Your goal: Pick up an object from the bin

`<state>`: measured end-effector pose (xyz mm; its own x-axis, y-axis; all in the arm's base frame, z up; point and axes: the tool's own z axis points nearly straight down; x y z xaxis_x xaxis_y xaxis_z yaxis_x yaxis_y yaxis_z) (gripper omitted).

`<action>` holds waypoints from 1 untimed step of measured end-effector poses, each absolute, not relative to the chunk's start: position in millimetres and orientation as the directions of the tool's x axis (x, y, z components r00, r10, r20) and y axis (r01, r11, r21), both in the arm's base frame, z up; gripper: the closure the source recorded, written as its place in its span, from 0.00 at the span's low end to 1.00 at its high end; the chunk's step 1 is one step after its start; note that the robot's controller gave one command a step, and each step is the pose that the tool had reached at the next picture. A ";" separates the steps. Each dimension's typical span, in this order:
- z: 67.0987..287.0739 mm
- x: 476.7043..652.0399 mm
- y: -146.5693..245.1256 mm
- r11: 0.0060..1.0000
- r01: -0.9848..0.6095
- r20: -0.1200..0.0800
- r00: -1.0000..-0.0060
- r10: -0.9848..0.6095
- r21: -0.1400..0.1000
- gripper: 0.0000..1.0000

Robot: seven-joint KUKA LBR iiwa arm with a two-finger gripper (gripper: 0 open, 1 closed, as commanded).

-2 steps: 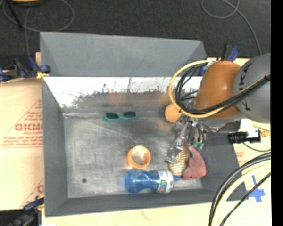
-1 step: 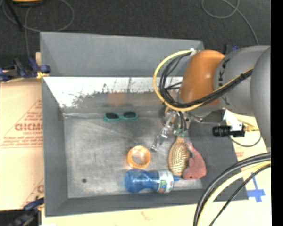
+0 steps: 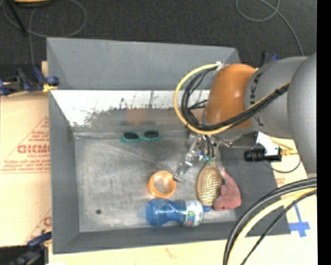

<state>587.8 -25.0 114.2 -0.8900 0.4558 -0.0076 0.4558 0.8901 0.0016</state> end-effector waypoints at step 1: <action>122.3 618.7 -3.0 0.982 0.188 -0.002 -0.982 0.188 -0.002 0.00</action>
Offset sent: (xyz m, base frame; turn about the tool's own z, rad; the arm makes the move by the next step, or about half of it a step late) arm -0.0395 0.0507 -0.0245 -0.2826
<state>618.7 -3.0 122.3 -0.9822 0.1877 -0.0019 0.1877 0.9822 -0.0018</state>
